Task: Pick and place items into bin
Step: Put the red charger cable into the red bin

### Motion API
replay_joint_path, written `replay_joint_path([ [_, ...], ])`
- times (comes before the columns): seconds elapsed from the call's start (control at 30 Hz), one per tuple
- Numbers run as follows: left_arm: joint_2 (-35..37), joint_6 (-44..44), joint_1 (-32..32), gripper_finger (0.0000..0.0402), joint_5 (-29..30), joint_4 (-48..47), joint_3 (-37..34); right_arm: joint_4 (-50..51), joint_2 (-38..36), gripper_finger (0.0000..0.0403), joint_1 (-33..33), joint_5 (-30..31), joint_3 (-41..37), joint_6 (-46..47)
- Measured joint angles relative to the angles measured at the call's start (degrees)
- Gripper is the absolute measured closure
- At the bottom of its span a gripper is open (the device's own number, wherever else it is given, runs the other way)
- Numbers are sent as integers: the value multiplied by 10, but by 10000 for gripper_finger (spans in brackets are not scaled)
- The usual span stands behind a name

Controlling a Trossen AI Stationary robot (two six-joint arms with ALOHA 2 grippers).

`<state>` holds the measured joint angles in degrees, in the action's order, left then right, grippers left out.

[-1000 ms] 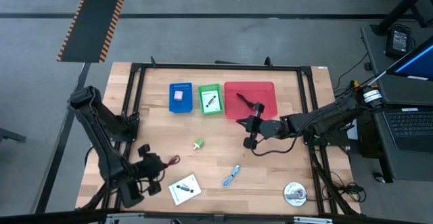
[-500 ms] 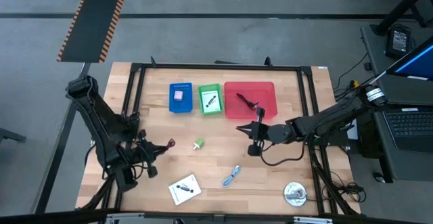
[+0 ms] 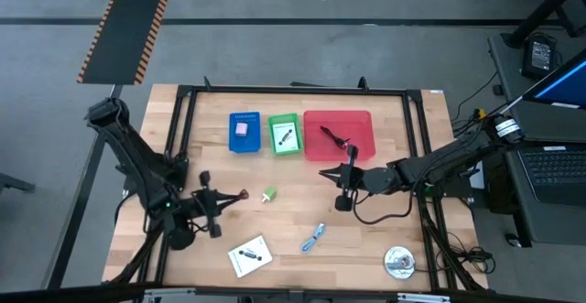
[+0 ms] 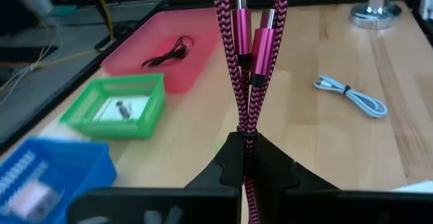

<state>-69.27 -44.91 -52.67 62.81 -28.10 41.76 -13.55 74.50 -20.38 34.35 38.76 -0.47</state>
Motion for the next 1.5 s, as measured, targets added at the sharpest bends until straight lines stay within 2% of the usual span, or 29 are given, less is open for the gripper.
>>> replay_joint_path([
  [0.27, 38, 330, 130, 398, -156, 165, 0, -64, 0, 402, 0, 0, 0, -15],
  [0.33, 46, 378, 163, 398, -190, 182, 0, -75, 0, 402, 0, -8, 0, -36],
  [0.4, 49, 416, 191, 398, -222, 204, -1, -89, 0, 402, 0, -43, 0, -55],
  [0.47, 49, 458, 220, 398, -267, 253, -9, -111, 3, 397, 0, -82, 0, -64],
  [0.57, 49, 513, 266, 398, -347, 355, -43, -143, 13, 379, 1, -106, 0, -92],
  [0.67, 49, 536, 305, 398, -398, 431, -74, -163, 23, 350, 1, -109, 0, -118],
  [0.9, 31, 552, 367, 398, -507, 510, -90, -219, 45, 277, 12, -111, 0, -119],
  [1.07, -12, 560, 400, 398, -522, 554, -90, -288, 80, 239, 32, -127, 0, -120],
  [1.17, -47, 567, 418, 398, -531, 601, -90, -307, 96, 226, 42, -143, 0, -120],
  [1.33, -91, 588, 452, 398, -579, 680, -89, -334, 114, 222, 54, -167, 0, -119],
  [1.5, -113, 587, 475, 398, -611, 707, -83, -343, 117, 221, 66, -171, 0, -112],
])
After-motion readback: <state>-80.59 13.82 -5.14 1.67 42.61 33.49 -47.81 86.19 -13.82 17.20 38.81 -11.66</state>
